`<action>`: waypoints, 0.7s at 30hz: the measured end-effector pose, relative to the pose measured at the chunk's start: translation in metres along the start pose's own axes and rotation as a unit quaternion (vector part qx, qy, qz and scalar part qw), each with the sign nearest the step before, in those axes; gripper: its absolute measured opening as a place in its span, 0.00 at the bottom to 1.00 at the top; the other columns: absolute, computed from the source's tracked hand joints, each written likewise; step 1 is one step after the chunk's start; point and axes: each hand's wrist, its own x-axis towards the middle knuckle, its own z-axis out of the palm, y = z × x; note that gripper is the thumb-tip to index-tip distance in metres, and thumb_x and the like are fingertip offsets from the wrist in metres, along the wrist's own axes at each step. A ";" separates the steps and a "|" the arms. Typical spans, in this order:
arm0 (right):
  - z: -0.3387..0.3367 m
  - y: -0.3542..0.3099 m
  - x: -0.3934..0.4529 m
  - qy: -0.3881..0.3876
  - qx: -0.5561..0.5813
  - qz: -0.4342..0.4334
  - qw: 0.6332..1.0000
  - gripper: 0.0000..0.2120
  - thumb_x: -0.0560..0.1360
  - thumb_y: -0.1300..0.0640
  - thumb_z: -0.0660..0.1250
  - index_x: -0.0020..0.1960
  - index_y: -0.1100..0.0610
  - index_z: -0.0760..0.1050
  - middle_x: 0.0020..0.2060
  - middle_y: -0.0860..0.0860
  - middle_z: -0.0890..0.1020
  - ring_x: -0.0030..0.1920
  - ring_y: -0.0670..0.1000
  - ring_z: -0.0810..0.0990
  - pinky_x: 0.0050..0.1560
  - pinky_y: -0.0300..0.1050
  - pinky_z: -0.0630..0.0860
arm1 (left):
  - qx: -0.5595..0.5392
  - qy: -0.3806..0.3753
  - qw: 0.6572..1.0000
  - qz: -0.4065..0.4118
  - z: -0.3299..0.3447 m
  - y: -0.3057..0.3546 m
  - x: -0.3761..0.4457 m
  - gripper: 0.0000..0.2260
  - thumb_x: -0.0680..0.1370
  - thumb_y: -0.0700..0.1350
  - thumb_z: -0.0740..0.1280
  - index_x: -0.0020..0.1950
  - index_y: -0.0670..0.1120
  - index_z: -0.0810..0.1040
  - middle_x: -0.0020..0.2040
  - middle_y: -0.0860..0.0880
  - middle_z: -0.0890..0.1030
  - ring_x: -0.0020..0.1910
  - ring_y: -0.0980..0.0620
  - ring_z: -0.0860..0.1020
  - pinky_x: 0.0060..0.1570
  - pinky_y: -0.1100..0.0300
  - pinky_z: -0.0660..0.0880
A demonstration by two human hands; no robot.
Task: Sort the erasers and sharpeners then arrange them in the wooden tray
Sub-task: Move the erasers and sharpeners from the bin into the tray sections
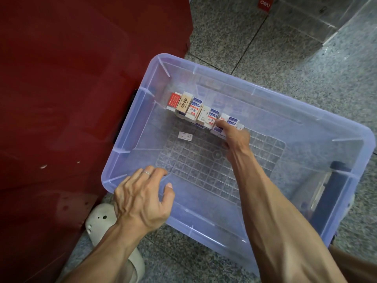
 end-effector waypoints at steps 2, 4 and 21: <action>0.000 -0.002 -0.001 -0.006 0.006 0.001 1.000 0.22 0.55 0.49 0.82 0.44 0.60 0.83 0.41 0.52 0.87 0.44 0.53 0.86 0.36 0.45 0.75 | 0.000 0.004 1.000 0.002 0.000 0.000 0.000 0.16 0.72 0.52 0.59 0.49 0.46 0.81 0.41 0.50 0.80 0.40 0.45 0.80 0.36 0.55 0.73; 0.002 -0.003 -0.002 -0.011 0.011 -0.013 1.000 0.16 0.59 0.53 0.82 0.42 0.58 0.83 0.41 0.53 0.87 0.44 0.53 0.87 0.38 0.44 0.77 | 0.001 0.006 1.000 0.004 0.001 0.000 0.000 0.16 0.72 0.52 0.59 0.49 0.46 0.81 0.41 0.50 0.80 0.40 0.45 0.79 0.36 0.55 0.73; -0.009 -0.013 -0.032 -0.011 0.092 -0.011 0.996 0.08 0.71 0.62 0.75 0.49 0.58 0.80 0.42 0.55 0.86 0.34 0.47 0.84 0.27 0.37 0.73 | -0.006 0.025 1.000 0.010 0.005 -0.003 -0.001 0.16 0.72 0.52 0.59 0.49 0.45 0.81 0.40 0.49 0.81 0.39 0.44 0.79 0.35 0.54 0.73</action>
